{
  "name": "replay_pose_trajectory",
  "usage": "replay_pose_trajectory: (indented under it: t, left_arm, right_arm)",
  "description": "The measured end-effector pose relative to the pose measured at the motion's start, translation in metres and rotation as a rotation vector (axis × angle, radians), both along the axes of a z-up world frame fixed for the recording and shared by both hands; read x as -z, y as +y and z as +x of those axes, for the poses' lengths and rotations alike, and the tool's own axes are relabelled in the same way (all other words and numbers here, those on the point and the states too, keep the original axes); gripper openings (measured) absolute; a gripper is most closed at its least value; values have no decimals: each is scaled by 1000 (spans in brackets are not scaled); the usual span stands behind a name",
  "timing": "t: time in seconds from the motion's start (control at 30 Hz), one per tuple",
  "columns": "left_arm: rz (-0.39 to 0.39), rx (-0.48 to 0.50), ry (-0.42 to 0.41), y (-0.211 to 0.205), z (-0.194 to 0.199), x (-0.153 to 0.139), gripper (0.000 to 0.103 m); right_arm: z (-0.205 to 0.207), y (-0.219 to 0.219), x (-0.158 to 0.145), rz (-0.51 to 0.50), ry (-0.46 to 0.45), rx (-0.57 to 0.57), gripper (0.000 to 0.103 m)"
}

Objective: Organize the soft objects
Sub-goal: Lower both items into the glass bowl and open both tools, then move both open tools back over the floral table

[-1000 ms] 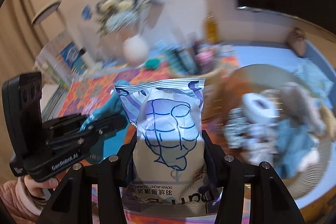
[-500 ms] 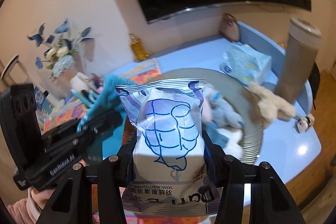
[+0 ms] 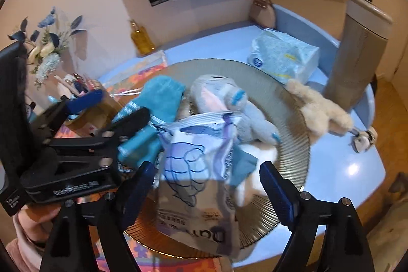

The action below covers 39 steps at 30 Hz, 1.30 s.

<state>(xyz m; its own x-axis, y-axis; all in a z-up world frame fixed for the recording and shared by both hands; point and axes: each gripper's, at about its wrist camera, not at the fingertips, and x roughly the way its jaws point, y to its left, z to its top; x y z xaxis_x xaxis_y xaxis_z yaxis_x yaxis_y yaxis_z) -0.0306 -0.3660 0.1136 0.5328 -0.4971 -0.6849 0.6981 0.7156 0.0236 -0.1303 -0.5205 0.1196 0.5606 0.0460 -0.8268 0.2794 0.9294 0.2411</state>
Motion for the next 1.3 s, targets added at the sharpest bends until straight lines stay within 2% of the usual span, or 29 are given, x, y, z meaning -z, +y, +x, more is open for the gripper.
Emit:
replay_pose_trajectory:
  t: [0.1,0.33,0.43,0.57,0.63,0.73,0.93,1.07,1.3]
  left_arm:
    - [-15,34,7,6,-6,-7,99]
    - [-35,21,-16,22,-16,-24,99]
    - [-64,11,-13,40,-17,-36,99]
    - [-33,-38,-37,64,-15,-46,99]
    - [-20,-55,-16,83,-10,-52,99]
    - [-42,-73,20,111,-1,-58,99]
    - [-63,-204,-1,186,20,-67,100]
    - [-65,-327,-6,248,43,-64,100]
    - [-36,-539,44,352,89,-38,100]
  right_arm:
    - [-5,1,-6,11,-19,14,84]
    - [-11,17,-29,-20,-36,36,84]
    - [-13,32,-44,-35,-59,28,84]
    - [-12,56,-65,-34,-98,5,85]
    - [-8,73,-76,-58,-110,-8,87]
    - [-1,100,-90,-67,-137,-45,90]
    - [29,156,-104,-50,-190,-143,91]
    - [56,200,-111,-16,-215,-230,91]
    - [116,278,-99,1,-188,-377,95]
